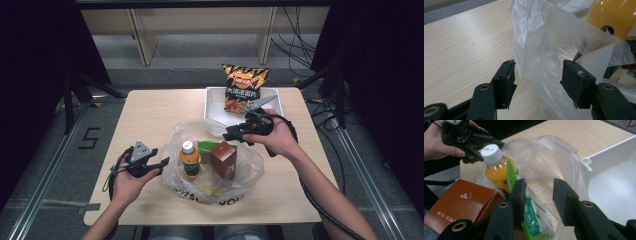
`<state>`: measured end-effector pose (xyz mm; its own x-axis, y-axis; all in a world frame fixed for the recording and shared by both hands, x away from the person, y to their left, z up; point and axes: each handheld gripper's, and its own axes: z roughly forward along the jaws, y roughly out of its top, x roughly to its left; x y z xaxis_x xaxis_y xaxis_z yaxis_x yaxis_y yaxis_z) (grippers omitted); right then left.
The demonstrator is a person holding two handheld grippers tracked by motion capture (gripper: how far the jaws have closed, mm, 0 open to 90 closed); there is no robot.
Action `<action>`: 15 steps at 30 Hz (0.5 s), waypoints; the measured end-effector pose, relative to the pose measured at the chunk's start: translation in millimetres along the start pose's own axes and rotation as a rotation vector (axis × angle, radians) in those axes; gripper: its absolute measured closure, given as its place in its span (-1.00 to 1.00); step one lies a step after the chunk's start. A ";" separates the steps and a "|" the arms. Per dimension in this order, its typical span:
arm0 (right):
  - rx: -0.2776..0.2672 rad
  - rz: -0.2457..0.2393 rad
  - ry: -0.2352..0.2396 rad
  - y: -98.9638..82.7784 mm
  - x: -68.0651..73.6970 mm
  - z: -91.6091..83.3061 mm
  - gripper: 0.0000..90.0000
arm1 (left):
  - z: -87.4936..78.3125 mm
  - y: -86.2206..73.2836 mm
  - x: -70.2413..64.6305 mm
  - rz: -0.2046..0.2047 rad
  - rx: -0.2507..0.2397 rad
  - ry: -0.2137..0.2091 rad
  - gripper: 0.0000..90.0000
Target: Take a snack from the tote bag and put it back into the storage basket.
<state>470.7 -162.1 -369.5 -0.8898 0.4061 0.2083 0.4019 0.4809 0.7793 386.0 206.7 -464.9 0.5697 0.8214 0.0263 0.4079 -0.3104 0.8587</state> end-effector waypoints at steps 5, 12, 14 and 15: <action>0.020 -0.021 0.008 0.3 1.3 -0.2 0.40 | -0.2 0.0 0.7 -0.005 0.000 0.001 -0.04; 0.032 -0.033 0.017 -1.0 4.8 1.7 0.39 | -0.1 0.4 0.4 -0.002 0.001 -0.003 -0.04; 0.050 -0.061 0.025 -0.8 3.6 1.3 0.39 | 0.0 0.1 0.2 -0.006 0.001 -0.004 -0.04; 0.050 -0.069 0.019 -1.0 3.7 1.1 0.39 | -0.4 0.8 0.9 0.007 0.000 -0.005 -0.04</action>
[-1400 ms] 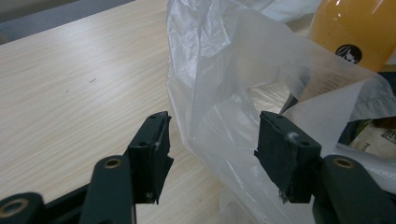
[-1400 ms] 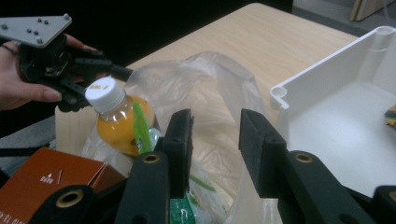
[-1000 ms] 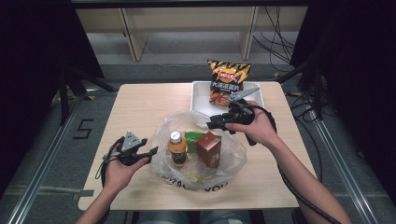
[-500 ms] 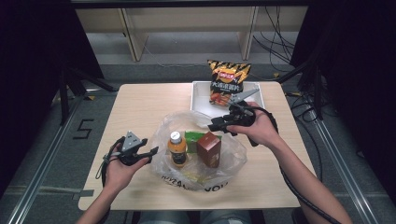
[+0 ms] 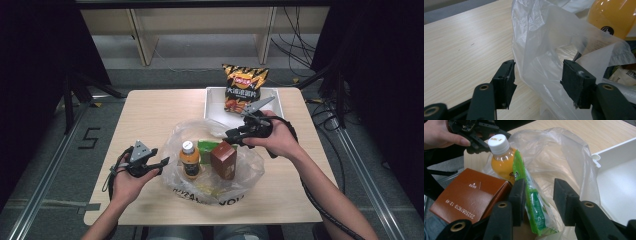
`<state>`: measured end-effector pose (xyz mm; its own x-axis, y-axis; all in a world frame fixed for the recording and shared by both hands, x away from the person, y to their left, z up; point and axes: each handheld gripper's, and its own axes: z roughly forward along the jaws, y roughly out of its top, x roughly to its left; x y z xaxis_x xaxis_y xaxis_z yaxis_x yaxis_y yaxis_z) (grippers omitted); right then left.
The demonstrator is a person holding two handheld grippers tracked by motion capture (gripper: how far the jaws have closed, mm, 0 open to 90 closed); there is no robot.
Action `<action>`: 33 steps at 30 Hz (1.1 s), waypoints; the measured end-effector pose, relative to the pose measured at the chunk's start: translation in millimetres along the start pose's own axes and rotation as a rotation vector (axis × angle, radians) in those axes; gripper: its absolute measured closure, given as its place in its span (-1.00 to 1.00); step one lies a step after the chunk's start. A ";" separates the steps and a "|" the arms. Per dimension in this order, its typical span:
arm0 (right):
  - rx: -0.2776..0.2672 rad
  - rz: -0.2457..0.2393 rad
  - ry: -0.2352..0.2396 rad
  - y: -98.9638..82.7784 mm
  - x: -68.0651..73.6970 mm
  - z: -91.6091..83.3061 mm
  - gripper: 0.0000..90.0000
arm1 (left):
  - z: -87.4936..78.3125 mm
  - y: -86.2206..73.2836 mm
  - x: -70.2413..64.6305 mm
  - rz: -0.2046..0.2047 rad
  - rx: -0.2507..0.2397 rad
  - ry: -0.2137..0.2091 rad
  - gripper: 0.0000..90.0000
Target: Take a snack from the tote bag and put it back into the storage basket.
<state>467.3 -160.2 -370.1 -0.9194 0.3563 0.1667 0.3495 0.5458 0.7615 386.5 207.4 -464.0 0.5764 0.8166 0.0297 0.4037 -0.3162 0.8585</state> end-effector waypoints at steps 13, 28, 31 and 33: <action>0.062 -0.016 0.000 -4.8 0.0 8.0 0.38 | 0.4 -0.1 -0.2 -0.004 0.000 0.006 -0.04; 0.131 -0.022 -0.016 -5.5 -0.8 15.6 0.40 | 0.0 -0.2 0.6 -0.012 -0.002 0.003 -0.04; 0.145 -0.038 -0.025 -8.1 -2.3 21.1 0.47 | -0.1 -0.6 0.9 -0.009 -0.002 0.003 -0.04; 0.157 -0.067 -0.016 -9.1 -3.8 22.9 0.54 | -0.4 -0.4 0.7 -0.008 -0.001 0.009 -0.04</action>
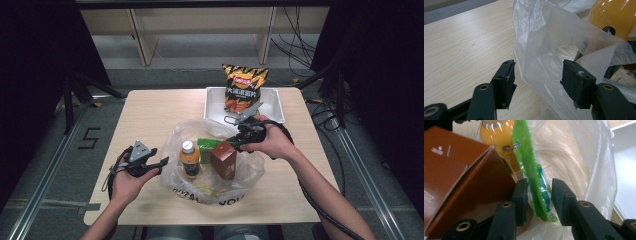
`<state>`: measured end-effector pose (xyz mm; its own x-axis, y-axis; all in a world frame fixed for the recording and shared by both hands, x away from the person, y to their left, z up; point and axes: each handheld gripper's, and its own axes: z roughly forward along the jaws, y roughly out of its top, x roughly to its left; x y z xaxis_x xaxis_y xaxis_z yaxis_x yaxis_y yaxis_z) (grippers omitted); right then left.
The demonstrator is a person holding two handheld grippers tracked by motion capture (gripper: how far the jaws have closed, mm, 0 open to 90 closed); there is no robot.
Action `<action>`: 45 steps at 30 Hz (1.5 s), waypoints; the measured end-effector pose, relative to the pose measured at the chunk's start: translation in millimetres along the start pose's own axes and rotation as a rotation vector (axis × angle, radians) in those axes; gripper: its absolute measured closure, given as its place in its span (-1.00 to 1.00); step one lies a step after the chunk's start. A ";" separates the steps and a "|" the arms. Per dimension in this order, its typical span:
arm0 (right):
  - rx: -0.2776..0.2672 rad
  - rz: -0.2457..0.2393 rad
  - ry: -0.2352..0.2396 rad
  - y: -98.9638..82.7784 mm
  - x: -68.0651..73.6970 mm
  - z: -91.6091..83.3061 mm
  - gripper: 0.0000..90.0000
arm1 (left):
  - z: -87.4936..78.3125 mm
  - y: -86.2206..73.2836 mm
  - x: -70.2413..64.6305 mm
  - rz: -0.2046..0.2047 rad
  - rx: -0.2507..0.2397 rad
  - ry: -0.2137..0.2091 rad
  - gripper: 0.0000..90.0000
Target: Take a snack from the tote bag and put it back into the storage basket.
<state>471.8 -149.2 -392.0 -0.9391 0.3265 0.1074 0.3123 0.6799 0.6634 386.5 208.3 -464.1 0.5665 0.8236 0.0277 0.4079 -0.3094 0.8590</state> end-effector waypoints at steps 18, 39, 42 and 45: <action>-0.031 -0.074 -0.039 1.2 5.4 -7.2 1.00 | -0.2 -0.2 -0.4 -0.009 -0.003 0.001 -0.04; -0.144 -0.092 -0.072 9.6 11.1 -31.3 1.00 | 0.0 -0.1 -0.7 0.000 -0.003 0.001 -0.04; -0.151 -0.092 -0.062 11.0 11.4 -33.2 1.00 | 0.1 -0.3 -1.0 -0.009 -0.004 0.001 -0.04; -0.156 -0.099 -0.075 12.3 12.0 -34.8 1.00 | -0.3 -0.1 -0.8 -0.001 -0.004 0.003 -0.04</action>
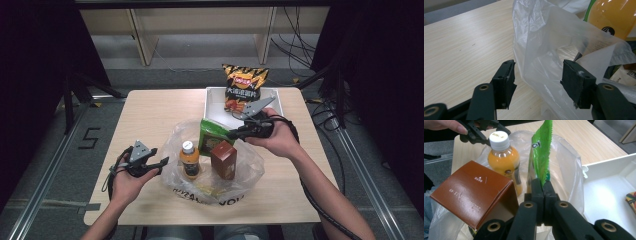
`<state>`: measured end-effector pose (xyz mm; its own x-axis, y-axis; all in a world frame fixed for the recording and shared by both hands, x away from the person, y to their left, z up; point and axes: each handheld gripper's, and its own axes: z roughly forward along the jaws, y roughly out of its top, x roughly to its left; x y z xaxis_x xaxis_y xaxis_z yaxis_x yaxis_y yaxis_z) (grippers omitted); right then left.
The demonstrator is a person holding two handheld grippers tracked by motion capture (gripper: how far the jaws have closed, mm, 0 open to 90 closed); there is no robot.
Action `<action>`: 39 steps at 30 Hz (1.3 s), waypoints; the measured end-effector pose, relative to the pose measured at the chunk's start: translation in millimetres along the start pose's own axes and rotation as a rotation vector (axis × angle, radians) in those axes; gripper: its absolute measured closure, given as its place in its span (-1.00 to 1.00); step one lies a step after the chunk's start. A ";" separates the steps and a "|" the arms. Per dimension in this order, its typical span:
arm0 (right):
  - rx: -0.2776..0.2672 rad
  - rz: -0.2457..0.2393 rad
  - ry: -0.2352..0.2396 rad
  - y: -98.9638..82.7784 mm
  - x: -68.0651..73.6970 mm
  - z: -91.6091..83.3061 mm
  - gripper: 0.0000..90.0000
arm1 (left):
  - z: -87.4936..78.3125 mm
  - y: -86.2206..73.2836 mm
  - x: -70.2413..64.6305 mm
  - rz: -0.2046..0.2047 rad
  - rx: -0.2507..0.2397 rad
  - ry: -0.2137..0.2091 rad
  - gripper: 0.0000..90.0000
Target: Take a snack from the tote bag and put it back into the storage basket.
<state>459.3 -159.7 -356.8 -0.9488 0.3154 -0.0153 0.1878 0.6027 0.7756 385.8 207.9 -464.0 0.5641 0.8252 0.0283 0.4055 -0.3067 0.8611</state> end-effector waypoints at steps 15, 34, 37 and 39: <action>-0.031 0.002 -0.008 9.9 0.9 -8.8 1.00 | 1.1 0.2 0.1 0.009 0.004 -0.010 -0.04; -0.061 0.010 -0.016 18.6 -1.6 -17.0 1.00 | 1.6 -0.4 0.1 -0.002 0.005 -0.002 -0.04; -0.066 0.009 -0.022 19.8 -2.2 -18.9 1.00 | 1.4 -0.4 0.6 -0.001 0.006 -0.001 -0.04; -0.069 0.027 -0.025 20.4 -1.7 -20.9 1.00 | 1.4 -0.4 0.5 -0.002 0.006 -0.001 -0.04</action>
<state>459.4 -163.3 -327.7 -0.9370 0.3492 -0.0088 0.1943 0.5418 0.8177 386.9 207.7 -465.0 0.5644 0.8251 0.0261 0.4105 -0.3080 0.8583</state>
